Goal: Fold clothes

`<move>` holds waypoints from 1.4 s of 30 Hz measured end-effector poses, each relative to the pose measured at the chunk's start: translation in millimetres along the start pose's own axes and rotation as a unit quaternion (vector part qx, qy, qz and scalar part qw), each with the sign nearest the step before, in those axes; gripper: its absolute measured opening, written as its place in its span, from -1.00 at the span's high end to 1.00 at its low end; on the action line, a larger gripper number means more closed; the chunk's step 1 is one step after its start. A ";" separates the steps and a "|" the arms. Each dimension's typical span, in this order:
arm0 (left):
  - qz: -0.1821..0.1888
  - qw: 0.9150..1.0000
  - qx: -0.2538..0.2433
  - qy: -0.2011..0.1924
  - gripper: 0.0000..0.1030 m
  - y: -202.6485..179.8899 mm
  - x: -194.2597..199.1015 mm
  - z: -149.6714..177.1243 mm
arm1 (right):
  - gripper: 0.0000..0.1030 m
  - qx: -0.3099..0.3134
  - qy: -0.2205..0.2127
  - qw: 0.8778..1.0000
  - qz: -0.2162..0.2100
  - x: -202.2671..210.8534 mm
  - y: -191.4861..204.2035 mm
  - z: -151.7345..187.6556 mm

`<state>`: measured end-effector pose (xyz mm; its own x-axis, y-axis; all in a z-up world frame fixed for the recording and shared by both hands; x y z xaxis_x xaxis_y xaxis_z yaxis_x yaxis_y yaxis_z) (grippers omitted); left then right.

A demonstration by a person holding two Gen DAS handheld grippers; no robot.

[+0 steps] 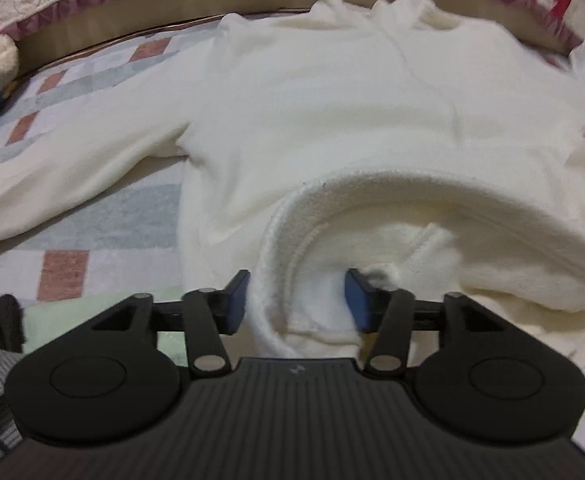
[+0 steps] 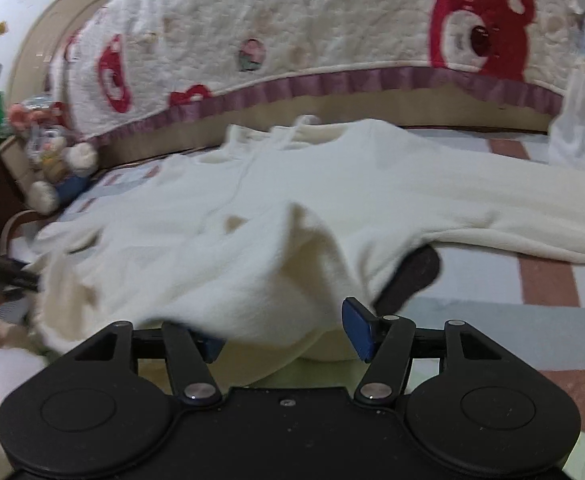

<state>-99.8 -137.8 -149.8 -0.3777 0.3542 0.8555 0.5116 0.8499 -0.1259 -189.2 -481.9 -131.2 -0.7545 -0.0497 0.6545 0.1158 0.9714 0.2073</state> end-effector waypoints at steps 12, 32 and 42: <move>0.071 0.994 -0.010 -0.087 0.92 33.8 181.0 -39.5 | 0.83 -0.045 -0.044 0.995 -0.080 148.6 15.4 -91.2; 0.101 0.994 0.037 0.032 0.83 44.1 167.3 55.2 | 0.90 -0.111 0.135 0.985 0.006 178.6 -9.9 46.0; 0.102 0.993 0.035 0.046 0.39 35.3 161.0 66.6 | 0.31 0.004 0.207 0.978 -0.032 181.6 28.7 28.9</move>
<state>-193.9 -24.9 -50.0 -0.1988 0.4875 0.8502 0.5144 0.7903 -0.3329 -341.6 -456.3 -27.4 -0.4341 -0.1977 0.8789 0.0702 0.9652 0.2518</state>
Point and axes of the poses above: each gripper's, at about its wrist camera, not at the fingertips, and x roughly against the way its jaws point, y to its left, z to its underside, the point moved 7 cm from there along -x, roughly the way its jaws point, and after that the axes turned 8 degrees about z, right-handed, at the moved point
